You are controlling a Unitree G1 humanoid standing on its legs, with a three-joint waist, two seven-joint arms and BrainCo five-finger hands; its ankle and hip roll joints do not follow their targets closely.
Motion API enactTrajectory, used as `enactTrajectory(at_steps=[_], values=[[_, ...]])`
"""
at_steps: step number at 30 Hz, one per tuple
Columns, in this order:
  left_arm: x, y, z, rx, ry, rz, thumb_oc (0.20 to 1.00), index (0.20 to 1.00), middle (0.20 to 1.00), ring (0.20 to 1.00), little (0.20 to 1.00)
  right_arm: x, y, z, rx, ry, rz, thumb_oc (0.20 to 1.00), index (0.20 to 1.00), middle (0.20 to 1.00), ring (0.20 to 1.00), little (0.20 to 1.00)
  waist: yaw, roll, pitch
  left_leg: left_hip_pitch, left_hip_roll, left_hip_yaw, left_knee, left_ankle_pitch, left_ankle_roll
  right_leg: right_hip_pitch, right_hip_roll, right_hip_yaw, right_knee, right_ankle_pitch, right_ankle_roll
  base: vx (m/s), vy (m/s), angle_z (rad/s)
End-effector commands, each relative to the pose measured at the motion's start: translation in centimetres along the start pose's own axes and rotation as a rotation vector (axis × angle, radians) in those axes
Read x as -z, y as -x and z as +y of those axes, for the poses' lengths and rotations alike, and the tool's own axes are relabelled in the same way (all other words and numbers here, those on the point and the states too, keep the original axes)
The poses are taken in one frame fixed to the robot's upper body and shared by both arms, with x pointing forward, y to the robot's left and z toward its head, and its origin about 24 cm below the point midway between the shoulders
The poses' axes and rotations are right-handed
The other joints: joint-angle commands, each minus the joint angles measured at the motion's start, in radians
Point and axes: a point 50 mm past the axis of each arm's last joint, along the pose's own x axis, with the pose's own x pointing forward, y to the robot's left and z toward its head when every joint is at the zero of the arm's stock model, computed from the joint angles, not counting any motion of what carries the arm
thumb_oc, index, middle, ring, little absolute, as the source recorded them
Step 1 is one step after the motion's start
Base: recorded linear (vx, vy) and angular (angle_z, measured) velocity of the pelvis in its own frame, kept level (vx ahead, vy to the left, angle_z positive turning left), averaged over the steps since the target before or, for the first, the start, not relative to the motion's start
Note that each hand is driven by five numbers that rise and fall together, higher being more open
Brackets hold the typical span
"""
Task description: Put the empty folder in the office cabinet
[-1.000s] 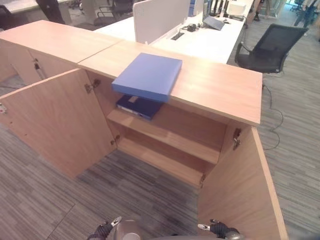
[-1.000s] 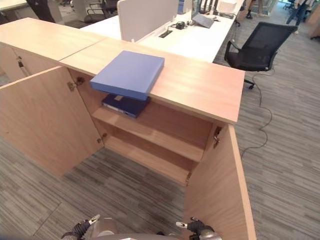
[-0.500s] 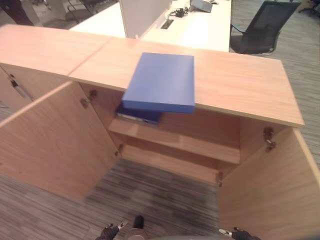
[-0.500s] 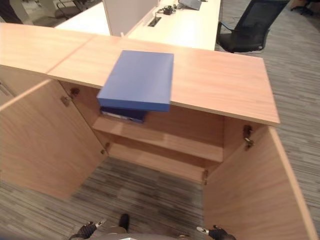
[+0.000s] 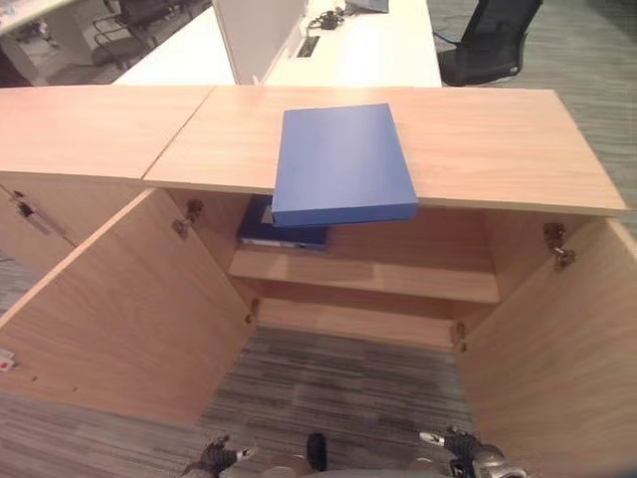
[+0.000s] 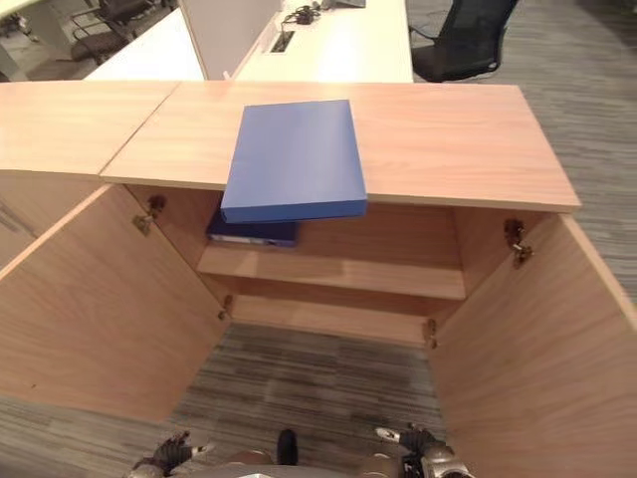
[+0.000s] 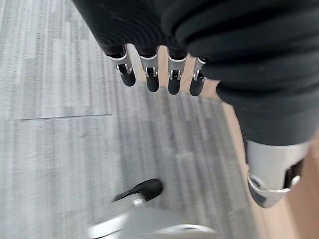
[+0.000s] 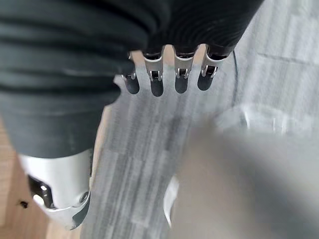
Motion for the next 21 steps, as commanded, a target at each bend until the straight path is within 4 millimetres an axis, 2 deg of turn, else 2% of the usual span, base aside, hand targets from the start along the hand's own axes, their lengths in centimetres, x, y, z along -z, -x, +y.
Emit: enactTrajectory(at_steps=[1, 2, 6, 7, 8, 11, 12, 14, 15, 16, 20, 21], values=[[-1.3, -0.2, 0.0, 0.009, 0.023, -0.035, 1.0, 1.0, 1.0, 1.0, 1.0, -1.2, -0.1, -0.6, 0.014, -0.022, -0.035, 1.0, 1.0, 1.0, 1.0, 1.0, 0.003, -0.01, 0.026, -0.023, -0.051, -0.052, 0.034, -0.052, -0.018, 0.053, 0.067, 0.082, -0.177, 0.124, 0.036, 0.07, 0.03, 0.01], [-1.0, -0.2, -0.5, 0.027, 0.054, -0.028, 1.0, 1.0, 1.0, 1.0, 1.0, -0.9, -0.1, -0.4, 0.007, -0.029, -0.034, 1.0, 1.0, 1.0, 1.0, 1.0, -0.002, -0.018, 0.022, -0.003, -0.065, -0.06, 0.0, -0.033, -0.015, 0.06, 0.103, 0.129, -0.215, 0.134, 0.022, 0.1, 0.024, 0.05], [-1.5, -0.1, -1.4, 0.051, 0.179, -0.051, 1.0, 1.0, 1.0, 1.0, 1.0, -0.6, 0.0, -0.2, 0.005, -0.042, -0.039, 1.0, 1.0, 1.0, 1.0, 1.0, -0.004, -0.027, -0.004, 0.012, -0.071, -0.056, -0.024, -0.037, -0.015, 0.097, 0.117, 0.11, -0.304, 0.171, 0.035, 0.11, -0.033, -0.09], [-2.9, -0.1, -1.3, 0.057, 0.25, -0.118, 1.0, 1.0, 1.0, 1.0, 1.0, -0.5, 0.0, -0.3, 0.01, -0.066, -0.041, 1.0, 1.0, 1.0, 1.0, 1.0, -0.008, -0.031, -0.013, 0.017, -0.073, -0.059, -0.023, -0.042, -0.012, 0.114, 0.126, 0.118, -0.348, 0.191, 0.041, 0.11, -0.049, -0.02], [-2.8, -0.1, -1.3, 0.057, 0.25, -0.118, 1.0, 1.0, 1.0, 1.0, 1.0, -0.5, 0.0, -0.3, 0.01, -0.066, -0.041, 1.0, 1.0, 1.0, 1.0, 1.0, -0.008, -0.031, -0.013, 0.018, -0.073, -0.059, -0.023, -0.042, -0.012, 0.116, 0.126, 0.118, -0.349, 0.192, 0.041, 0.11, -0.046, 0.09], [-5.1, 0.4, -0.8, 0.097, 0.374, -0.247, 1.0, 1.0, 1.0, 1.0, 1.0, 0.3, 0.1, -0.6, 0.011, -0.064, -0.029, 1.0, 1.0, 1.0, 1.0, 1.0, -0.011, -0.031, -0.032, 0.036, -0.073, -0.051, -0.025, -0.058, -0.014, 0.155, 0.128, 0.115, -0.407, 0.21, 0.054, 0.1, -0.024, 0.05], [-6.4, 0.8, -0.3, 0.104, 0.407, -0.317, 1.0, 1.0, 1.0, 1.0, 1.0, 0.4, 0.2, -0.7, 0.009, -0.063, -0.028, 1.0, 1.0, 1.0, 1.0, 1.0, -0.01, -0.03, -0.035, 0.042, -0.071, -0.049, -0.025, -0.06, -0.014, 0.161, 0.129, 0.119, -0.407, 0.208, 0.056, 0.1, -0.025, 0.0], [-9.8, 2.8, 2.2, 0.091, 0.488, -0.541, 1.0, 1.0, 1.0, 1.0, 1.0, 0.7, 0.3, -0.9, 0.009, -0.059, -0.027, 1.0, 1.0, 1.0, 1.0, 1.0, -0.004, -0.03, -0.039, 0.057, -0.067, -0.05, -0.025, -0.066, -0.014, 0.175, 0.129, 0.123, -0.407, 0.205, 0.059, 0.09, -0.035, -0.02], [-11.2, 4.5, 3.9, 0.078, 0.513, -0.665, 1.0, 1.0, 1.0, 1.0, 1.0, 0.8, 0.3, -0.9, 0.005, -0.054, -0.025, 1.0, 1.0, 1.0, 1.0, 1.0, -0.001, -0.03, -0.045, 0.065, -0.064, -0.05, -0.025, -0.069, -0.015, 0.181, 0.127, 0.122, -0.407, 0.202, 0.061, 0.06, -0.029, -0.06], [-11.2, 4.5, 3.9, 0.078, 0.513, -0.664, 1.0, 1.0, 1.0, 1.0, 1.0, 0.8, 0.3, -0.8, 0.004, -0.054, -0.024, 1.0, 1.0, 1.0, 1.0, 1.0, -0.001, -0.031, -0.044, 0.066, -0.064, -0.05, -0.025, -0.07, -0.015, 0.182, 0.127, 0.122, -0.407, 0.202, 0.061, 0.06, -0.038, -0.07], [-13.9, 7.4, 6.1, 0.049, 0.622, -0.859, 1.0, 1.0, 1.0, 1.0, 1.0, 1.6, 0.4, -0.3, -0.02, -0.039, 0.004, 1.0, 1.0, 1.0, 1.0, 1.0, 0.007, -0.039, -0.04, 0.085, -0.057, -0.051, -0.025, -0.075, -0.021, 0.202, 0.13, 0.129, -0.407, 0.194, 0.057, 0.02, -0.062, -0.02], [-15.5, 8.7, 6.7, 0.037, 0.669, -0.935, 1.0, 1.0, 1.0, 1.0, 1.0, 1.5, 0.3, -0.2, -0.023, -0.039, 0.009, 1.0, 1.0, 1.0, 1.0, 1.0, 0.013, -0.052, -0.017, 0.051, -0.053, -0.055, 0.065, -0.094, -0.025, 0.202, 0.124, 0.128, -0.397, 0.196, 0.046, -0.05, -0.082, -0.03]])
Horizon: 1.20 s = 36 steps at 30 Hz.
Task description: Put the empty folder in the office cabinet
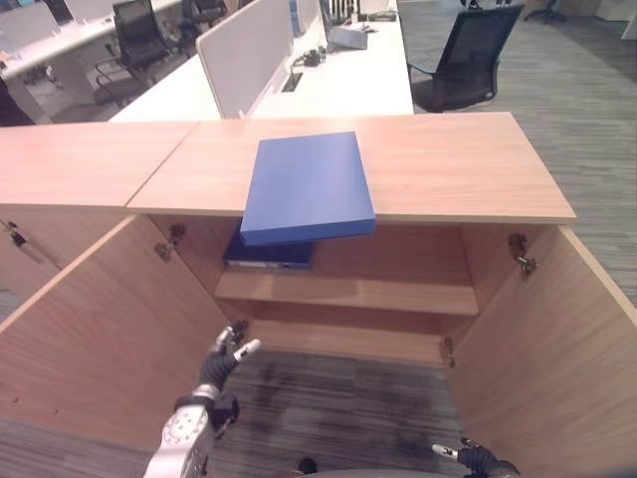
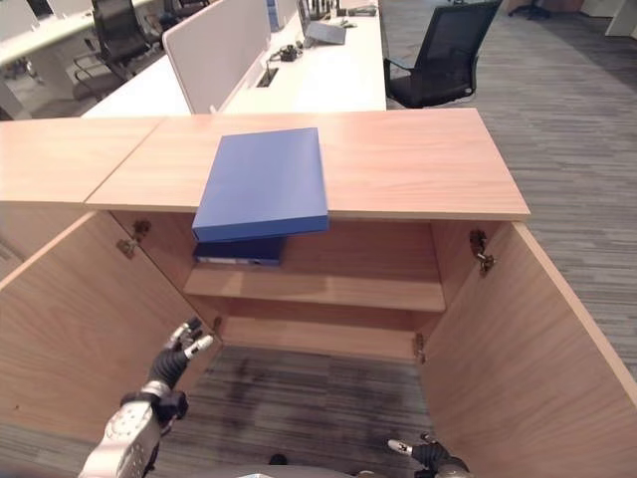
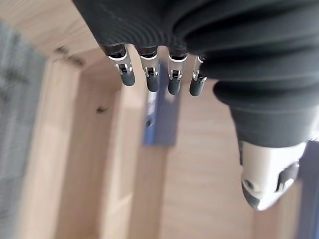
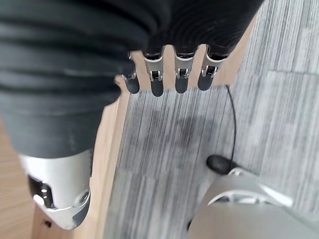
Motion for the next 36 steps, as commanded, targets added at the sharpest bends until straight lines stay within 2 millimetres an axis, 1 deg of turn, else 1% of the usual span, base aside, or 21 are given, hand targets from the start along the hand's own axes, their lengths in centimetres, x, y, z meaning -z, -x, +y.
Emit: enactTrajectory(at_steps=[1, 2, 3, 4, 5, 6, 8, 9, 10, 11, 12, 13, 14, 16, 20, 21, 23, 25, 27, 32, 36], values=[[-2.4, -0.4, 1.0, -0.066, 0.056, -0.108, 1.0, 1.0, 1.0, 1.0, 1.0, -1.7, -0.4, 1.1, -0.039, 0.02, -0.018, 1.0, 1.0, 1.0, 1.0, 1.0, 0.009, -0.096, 0.06, 0.006, -0.101, -0.029, 0.069, -0.104, 0.021, 0.086, 0.002, 0.054, -0.217, 0.163, 0.076, -0.1, -0.088, -0.01], [-3.6, -0.3, 0.8, -0.064, 0.053, -0.156, 1.0, 1.0, 1.0, 1.0, 1.0, -1.7, -0.4, 1.1, -0.037, 0.019, -0.013, 1.0, 1.0, 1.0, 1.0, 1.0, 0.014, -0.102, 0.072, -0.018, -0.099, -0.031, 0.11, -0.112, 0.02, 0.08, -0.002, 0.05, -0.204, 0.161, 0.072, -0.07, -0.082, 0.0], [-6.4, 0.5, 1.3, -0.111, -0.054, -0.284, 1.0, 1.0, 1.0, 1.0, 1.0, -1.5, -0.4, 1.2, -0.037, 0.021, -0.005, 1.0, 1.0, 1.0, 1.0, 1.0, 0.03, -0.109, 0.081, -0.025, -0.098, -0.038, 0.116, -0.124, 0.022, 0.081, 0.002, 0.041, -0.203, 0.159, 0.067, -0.07, -0.082, 0.03], [-6.4, 0.6, 1.3, -0.112, -0.054, -0.284, 1.0, 1.0, 1.0, 1.0, 1.0, -1.5, -0.4, 1.2, -0.037, 0.022, -0.005, 1.0, 1.0, 1.0, 1.0, 1.0, 0.03, -0.109, 0.081, -0.024, -0.098, -0.038, 0.115, -0.124, 0.022, 0.082, 0.002, 0.041, -0.203, 0.159, 0.067, -0.03, -0.072, -0.02], [-7.3, 1.1, 1.6, -0.151, -0.097, -0.336, 1.0, 1.0, 1.0, 1.0, 1.0, -1.1, -0.3, 1.3, -0.039, 0.019, 0.004, 1.0, 1.0, 1.0, 1.0, 1.0, 0.037, -0.112, 0.077, -0.021, -0.099, -0.04, 0.105, -0.125, 0.024, 0.086, 0.004, 0.036, -0.211, 0.16, 0.068, 0.03, -0.054, 0.09], [-8.6, 2.1, 2.7, -0.27, -0.161, -0.414, 1.0, 1.0, 1.0, 1.0, 1.0, -0.1, -0.2, 1.7, -0.047, 0.004, 0.025, 1.0, 1.0, 1.0, 1.0, 1.0, 0.047, -0.12, 0.069, -0.008, -0.1, -0.043, 0.084, -0.121, 0.023, 0.098, 0.005, 0.028, -0.224, 0.16, 0.072, 0.03, -0.054, 0.1], [-9.1, 2.6, 3.2, -0.329, -0.202, -0.437, 1.0, 1.0, 1.0, 1.0, 1.0, 0.3, -0.1, 2.0, -0.053, -0.003, 0.034, 1.0, 1.0, 1.0, 1.0, 1.0, 0.049, -0.125, 0.063, 0.002, -0.1, -0.044, 0.069, -0.117, 0.023, 0.102, 0.005, 0.025, -0.226, 0.159, 0.074, 0.05, -0.047, 0.11], [-11.0, 3.7, 4.1, -0.442, -0.317, -0.532, 1.0, 1.0, 1.0, 1.0, 1.0, 1.0, 0.0, 2.4, -0.057, -0.015, 0.05, 1.0, 1.0, 1.0, 1.0, 1.0, 0.054, -0.127, 0.056, 0.019, -0.096, -0.044, 0.049, -0.114, 0.022, 0.111, 0.008, 0.023, -0.227, 0.153, 0.076, 0.06, -0.042, 0.03], [-11.0, 3.8, 4.1, -0.444, -0.319, -0.532, 1.0, 1.0, 1.0, 1.0, 1.0, 1.1, 0.0, 2.5, -0.058, -0.014, 0.051, 1.0, 1.0, 1.0, 1.0, 1.0, 0.054, -0.128, 0.056, 0.021, -0.096, -0.044, 0.047, -0.113, 0.022, 0.111, 0.008, 0.023, -0.227, 0.152, 0.076, 0.07, -0.042, 0.03], [-12.6, 4.3, 4.4, -0.534, -0.42, -0.615, 1.0, 1.0, 1.0, 1.0, 1.0, 1.7, 0.1, 2.8, -0.053, -0.031, 0.062, 1.0, 1.0, 1.0, 1.0, 1.0, 0.055, -0.131, 0.048, 0.042, -0.092, -0.043, 0.021, -0.109, 0.018, 0.121, 0.01, 0.024, -0.227, 0.144, 0.077, 0.04, -0.021, -0.06], [-13.5, 4.5, 4.1, -0.55, -0.451, -0.66, 1.0, 1.0, 1.0, 1.0, 1.0, 1.9, 0.2, 3.0, -0.054, -0.037, 0.066, 1.0, 1.0, 1.0, 1.0, 1.0, 0.054, -0.132, 0.045, 0.049, -0.089, -0.041, 0.015, -0.108, 0.017, 0.123, 0.01, 0.024, -0.227, 0.141, 0.078, 0.06, -0.025, -0.05], [-14.9, 4.4, 3.3, -0.552, -0.532, -0.734, 1.0, 1.0, 1.0, 1.0, 1.0, 2.3, 0.3, 3.3, -0.055, -0.034, 0.076, 1.0, 1.0, 1.0, 1.0, 1.0, 0.05, -0.132, 0.039, 0.067, -0.085, -0.037, -0.007, -0.106, 0.014, 0.127, 0.012, 0.024, -0.227, 0.136, 0.079, 0.03, -0.009, -0.06], [-14.9, 4.4, 3.3, -0.553, -0.534, -0.735, 1.0, 1.0, 1.0, 1.0, 1.0, 2.3, 0.2, 3.3, -0.055, -0.035, 0.075, 1.0, 1.0, 1.0, 1.0, 1.0, 0.05, -0.133, 0.04, 0.069, -0.085, -0.037, -0.009, -0.105, 0.014, 0.128, 0.012, 0.024, -0.227, 0.135, 0.079, 0.0, 0.0, 0.0], [-16.3, 4.0, 2.2, -0.517, -0.618, -0.799, 1.0, 1.0, 1.0, 1.0, 1.0, 2.4, 0.3, 3.5, -0.06, -0.024, 0.079, 1.0, 1.0, 1.0, 1.0, 1.0, 0.043, -0.131, 0.035, 0.078, -0.084, -0.034, -0.022, -0.103, 0.012, 0.129, 0.013, 0.026, -0.227, 0.135, 0.081, 0.0, 0.0, 0.0], [-19.8, 3.0, -1.8, -0.341, -0.793, -0.992, 1.0, 1.0, 1.0, 1.0, 1.0, 1.6, 0.1, 4.0, -0.072, 0.014, 0.064, 1.0, 1.0, 1.0, 1.0, 1.0, 0.025, -0.132, 0.026, 0.082, -0.083, -0.029, -0.027, -0.109, 0.011, 0.129, 0.013, 0.035, -0.227, 0.14, 0.086, 0.0, 0.006, -0.01], [-20.3, 2.9, -2.2, -0.326, -0.822, -1.016, 1.0, 1.0, 1.0, 1.0, 1.0, 1.5, 0.1, 4.0, -0.074, 0.019, 0.063, 1.0, 1.0, 1.0, 1.0, 1.0, 0.023, -0.132, 0.023, 0.081, -0.084, -0.027, -0.027, -0.11, 0.012, 0.127, 0.013, 0.037, -0.227, 0.141, 0.086, 0.0, 0.0, 0.0], [-21.6, 2.9, -4.2, -0.247, -0.91, -1.106, 1.0, 1.0, 1.0, 1.0, 1.0, 1.2, 0.0, 4.0, -0.076, 0.043, 0.058, 1.0, 1.0, 1.0, 1.0, 1.0, 0.009, -0.128, 0.016, 0.082, -0.084, -0.022, -0.027, -0.114, 0.012, 0.122, 0.013, 0.042, -0.227, 0.146, 0.089, -0.01, 0.016, -0.02], [-22.9, 2.7, -6.8, -0.128, -1.007, -1.2, 1.0, 1.0, 1.0, 1.0, 1.0, 0.9, -0.1, 3.9, -0.077, 0.069, 0.054, 1.0, 1.0, 1.0, 1.0, 1.0, -0.001, -0.127, 0.006, 0.085, -0.084, -0.013, -0.027, -0.12, 0.013, 0.119, 0.015, 0.054, -0.227, 0.149, 0.092, -0.01, 0.034, -0.12], [-23.2, 2.1, -9.2, -0.004, -1.075, -1.235, 1.0, 1.0, 1.0, 1.0, 1.0, 0.8, -0.1, 3.8, -0.08, 0.089, 0.049, 1.0, 1.0, 1.0, 1.0, 1.0, -0.016, -0.125, -0.003, 0.092, -0.083, -0.002, -0.027, -0.125, 0.014, 0.119, 0.017, 0.066, -0.227, 0.152, 0.094, 0.0, 0.026, -0.18], [-22.6, 0.7, -11.0, 0.08, -1.132, -1.209, 1.0, 1.0, 1.0, 1.0, 1.0, 1.0, -0.1, 3.7, -0.082, 0.115, 0.056, 1.0, 1.0, 1.0, 1.0, 1.0, -0.029, -0.125, -0.01, 0.098, -0.081, 0.013, -0.027, -0.129, 0.015, 0.116, 0.018, 0.078, -0.227, 0.157, 0.097, -0.01, 0.018, -0.1], [-22.0, -0.1, -11.6, 0.107, -1.165, -1.178, 1.0, 1.0, 1.0, 1.0, 1.0, 1.2, -0.1, 3.8, -0.082, 0.121, 0.067, 1.0, 1.0, 1.0, 1.0, 1.0, -0.033, -0.126, -0.012, 0.1, -0.081, 0.017, -0.027, -0.131, 0.017, 0.116, 0.019, 0.083, -0.227, 0.158, 0.097, 0.0, 0.009, -0.12]])
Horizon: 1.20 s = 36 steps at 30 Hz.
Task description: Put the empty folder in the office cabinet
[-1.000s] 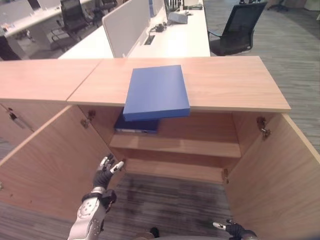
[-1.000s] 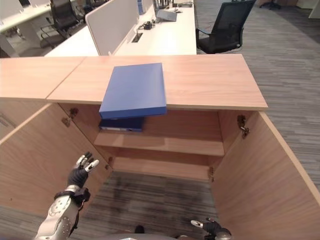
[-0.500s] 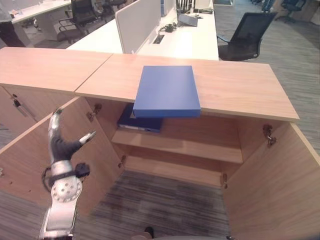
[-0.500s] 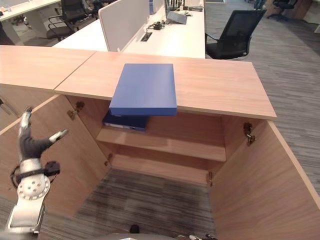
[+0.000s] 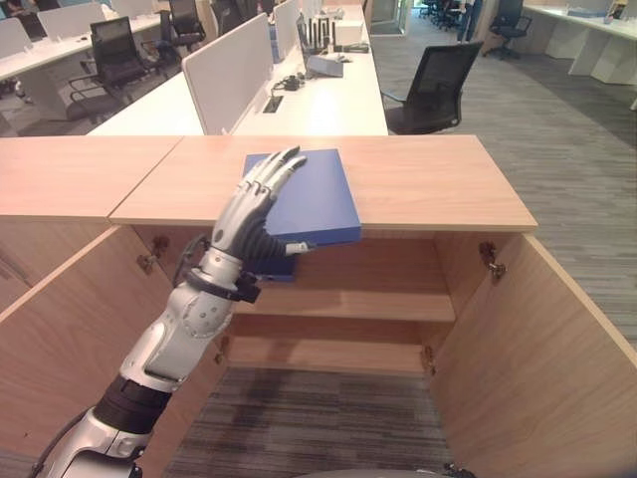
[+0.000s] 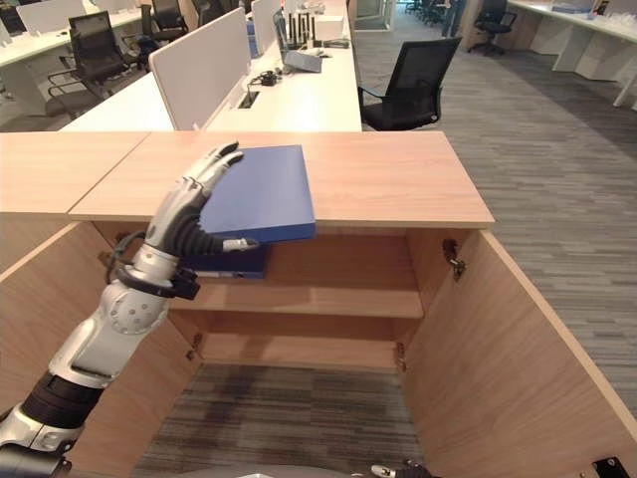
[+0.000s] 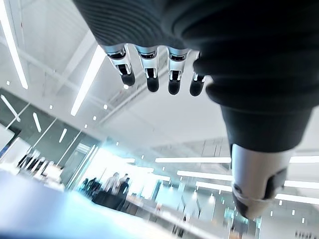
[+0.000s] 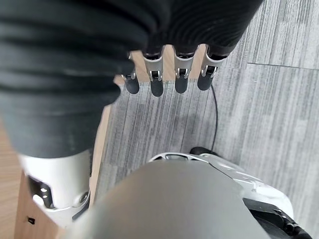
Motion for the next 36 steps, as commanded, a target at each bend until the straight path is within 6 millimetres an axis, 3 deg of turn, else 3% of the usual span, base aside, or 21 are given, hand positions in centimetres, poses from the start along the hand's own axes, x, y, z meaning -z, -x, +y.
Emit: enactTrajectory(at_steps=[1, 8, 11, 18, 28, 34, 36], values=[[-0.1, -1.5, 2.1, -0.065, -0.089, -0.045, 1.0, 1.0, 1.0, 1.0, 1.0, -1.6, -0.2, 1.0, -0.02, 0.049, -0.031, 1.0, 1.0, 1.0, 1.0, 1.0, -0.008, -0.072, 0.014, 0.053, -0.084, -0.008, -0.031, -0.115, 0.041, 0.12, 0.025, 0.031, -0.29, 0.186, 0.099, 0.0, 0.007, -0.06], [1.5, -1.9, -0.4, 0.031, -0.173, 0.022, 1.0, 1.0, 1.0, 1.0, 1.0, -1.2, -0.2, 0.7, -0.007, 0.058, -0.014, 1.0, 1.0, 1.0, 1.0, 1.0, -0.018, -0.072, 0.011, 0.061, -0.083, 0.002, -0.031, -0.12, 0.043, 0.124, 0.026, 0.037, -0.29, 0.187, 0.101, 0.0, 0.005, -0.04], [3.2, -2.4, -1.3, 0.066, -0.289, 0.084, 1.0, 1.0, 1.0, 1.0, 1.0, -1.3, -0.2, 0.6, -0.002, 0.064, -0.016, 1.0, 1.0, 1.0, 1.0, 1.0, -0.025, -0.072, 0.009, 0.066, -0.083, 0.007, -0.031, -0.123, 0.044, 0.125, 0.027, 0.042, -0.29, 0.186, 0.101, 0.0, 0.0, 0.0], [6.3, -3.8, -0.7, 0.032, -0.533, 0.203, 1.0, 1.0, 1.0, 1.0, 1.0, -1.4, -0.3, 0.6, 0.006, 0.078, -0.015, 1.0, 1.0, 1.0, 1.0, 1.0, -0.04, -0.065, 0.0, 0.081, -0.082, 0.021, -0.031, -0.13, 0.044, 0.131, 0.029, 0.054, -0.29, 0.183, 0.103, 0.01, -0.001, -0.1], [7.7, -5.4, -0.4, 0.036, -0.697, 0.252, 1.0, 1.0, 1.0, 1.0, 1.0, -0.9, -0.2, 0.3, 0.023, 0.094, 0.001, 1.0, 1.0, 1.0, 1.0, 1.0, -0.058, -0.058, -0.003, 0.089, -0.084, 0.031, -0.031, -0.133, 0.045, 0.136, 0.03, 0.06, -0.29, 0.182, 0.106, -0.01, -0.005, -0.04], [7.9, -4.8, -2.0, 0.127, -0.71, 0.248, 1.0, 1.0, 1.0, 1.0, 1.0, -0.6, -0.2, 0.2, 0.034, 0.081, 0.014, 1.0, 1.0, 1.0, 1.0, 1.0, -0.057, -0.055, -0.002, 0.091, -0.085, 0.028, -0.031, -0.135, 0.046, 0.14, 0.027, 0.058, -0.29, 0.181, 0.107, 0.0, -0.001, -0.01], [8.3, -3.8, -3.1, 0.186, -0.696, 0.262, 1.0, 1.0, 1.0, 1.0, 1.0, -0.5, -0.2, 0.2, 0.034, 0.07, 0.016, 1.0, 1.0, 1.0, 1.0, 1.0, -0.057, -0.055, -0.003, 0.094, -0.086, 0.026, -0.031, -0.138, 0.047, 0.144, 0.026, 0.057, -0.29, 0.179, 0.107, 0.0, 0.0, 0.0]])
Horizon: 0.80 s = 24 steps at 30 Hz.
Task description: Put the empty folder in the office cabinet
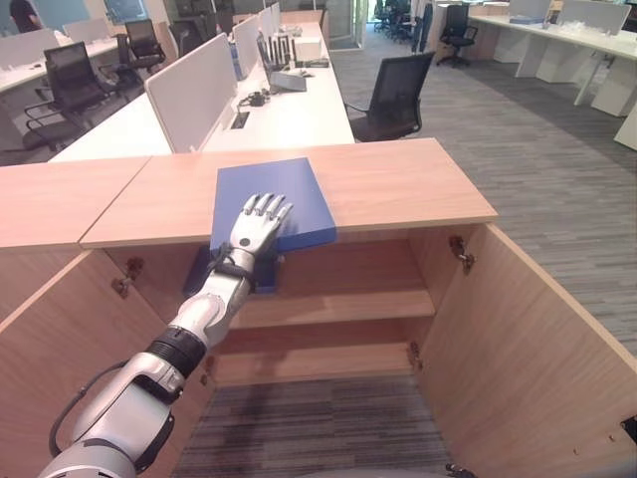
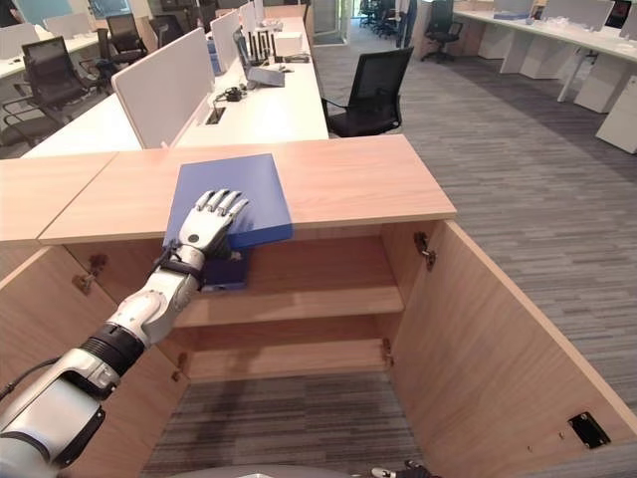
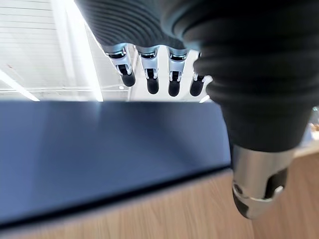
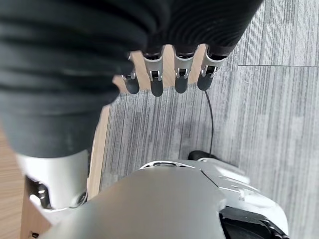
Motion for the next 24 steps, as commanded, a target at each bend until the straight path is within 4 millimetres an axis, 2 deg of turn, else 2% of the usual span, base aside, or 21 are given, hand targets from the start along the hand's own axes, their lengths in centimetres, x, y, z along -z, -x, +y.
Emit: enactTrajectory(at_steps=[1, 9, 14, 15, 16, 17, 19, 24], values=[[1.6, -1.8, 2.2, -0.061, -0.066, 0.04, 1.0, 1.0, 1.0, 1.0, 1.0, -0.3, -0.1, 0.3, 0.008, 0.028, 0.01, 1.0, 1.0, 1.0, 1.0, 1.0, -0.003, -0.07, 0.01, 0.064, -0.091, -0.026, -0.019, -0.137, 0.046, 0.13, 0.014, 0.006, -0.253, 0.142, 0.104, 0.0, 0.0, 0.0], [1.7, -0.3, -0.3, 0.029, -0.038, 0.066, 1.0, 1.0, 1.0, 1.0, 1.0, 0.1, -0.1, 0.7, -0.005, 0.022, 0.016, 1.0, 1.0, 1.0, 1.0, 1.0, 0.001, -0.068, 0.01, 0.077, -0.093, -0.027, -0.019, -0.141, 0.047, 0.143, 0.015, 0.006, -0.253, 0.137, 0.103, 0.0, 0.0, 0.0], [3.6, 0.1, -2.2, 0.116, -0.127, 0.178, 1.0, 1.0, 1.0, 1.0, 1.0, 0.1, -0.1, 0.7, 0.004, 0.034, 0.018, 1.0, 1.0, 1.0, 1.0, 1.0, -0.006, -0.068, 0.009, 0.084, -0.093, -0.024, -0.019, -0.141, 0.047, 0.148, 0.015, 0.008, -0.253, 0.136, 0.102, 0.0, 0.0, 0.0], [3.8, 0.2, -2.5, 0.132, -0.137, 0.193, 0.824, 0.824, 0.824, 0.824, 0.824, 0.1, -0.1, 0.7, 0.005, 0.036, 0.018, 1.0, 1.0, 1.0, 1.0, 1.0, -0.007, -0.068, 0.01, 0.085, -0.094, -0.024, -0.019, -0.141, 0.047, 0.148, 0.016, 0.009, -0.253, 0.136, 0.101, 0.0, 0.0, 0.0], [4.1, 0.2, -2.7, 0.147, -0.159, 0.203, 0.533, 0.533, 0.533, 0.533, 0.533, 0.1, -0.1, 0.6, 0.005, 0.037, 0.019, 1.0, 1.0, 1.0, 1.0, 1.0, -0.008, -0.068, 0.01, 0.086, -0.094, -0.024, -0.019, -0.142, 0.047, 0.148, 0.016, 0.01, -0.253, 0.136, 0.101, 0.0, 0.0, 0.0], [4.4, 0.3, -2.9, 0.166, -0.18, 0.21, 0.2, 0.2, 0.2, 0.2, 0.2, 0.1, -0.1, 0.6, 0.006, 0.038, 0.017, 1.0, 1.0, 1.0, 1.0, 1.0, -0.009, -0.068, 0.011, 0.087, -0.094, -0.022, -0.019, -0.142, 0.047, 0.149, 0.016, 0.01, -0.253, 0.136, 0.102, 0.0, 0.0, 0.0], [5.5, 0.9, -3.7, 0.223, -0.257, 0.237, 0.2, 0.2, 0.2, 0.2, 0.2, -0.1, -0.1, 0.8, 0.0, 0.042, 0.008, 1.0, 1.0, 1.0, 1.0, 1.0, -0.012, -0.066, 0.01, 0.092, -0.095, -0.019, -0.019, -0.144, 0.047, 0.151, 0.017, 0.011, -0.253, 0.136, 0.103, 0.01, 0.0, -0.04], [6.3, 0.9, -3.8, 0.223, -0.275, 0.271, 0.2, 0.2, 0.2, 0.2, 0.2, -0.2, -0.1, 1.0, -0.001, 0.047, 0.002, 1.0, 1.0, 1.0, 1.0, 1.0, -0.014, -0.066, 0.01, 0.094, -0.095, -0.016, -0.019, -0.146, 0.046, 0.153, 0.016, 0.013, -0.253, 0.135, 0.104, 0.0, 0.0, 0.0]])
